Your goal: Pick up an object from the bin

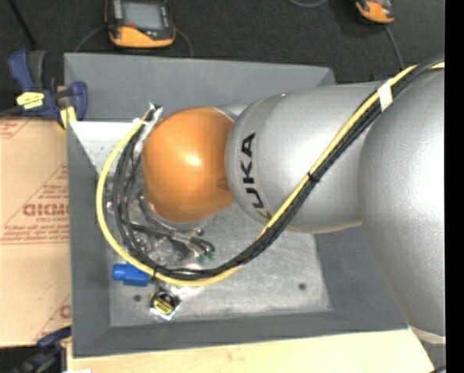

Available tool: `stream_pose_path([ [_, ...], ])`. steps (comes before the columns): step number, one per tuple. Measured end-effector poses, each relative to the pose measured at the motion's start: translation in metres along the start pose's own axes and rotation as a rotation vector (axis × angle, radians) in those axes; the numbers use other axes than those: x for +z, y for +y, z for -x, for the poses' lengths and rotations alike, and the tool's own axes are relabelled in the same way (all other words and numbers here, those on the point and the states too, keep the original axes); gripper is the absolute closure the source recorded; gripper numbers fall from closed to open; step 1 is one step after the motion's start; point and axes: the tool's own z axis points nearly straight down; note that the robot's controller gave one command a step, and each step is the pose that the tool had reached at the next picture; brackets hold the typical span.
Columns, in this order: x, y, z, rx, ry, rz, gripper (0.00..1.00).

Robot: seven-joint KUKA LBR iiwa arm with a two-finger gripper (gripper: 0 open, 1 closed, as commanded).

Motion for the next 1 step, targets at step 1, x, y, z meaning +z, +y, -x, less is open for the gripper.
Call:
stream_pose_path([
  [1, -0.1128, 0.0092, -0.0192, -0.009, 0.001, 0.001, 1.0],
])
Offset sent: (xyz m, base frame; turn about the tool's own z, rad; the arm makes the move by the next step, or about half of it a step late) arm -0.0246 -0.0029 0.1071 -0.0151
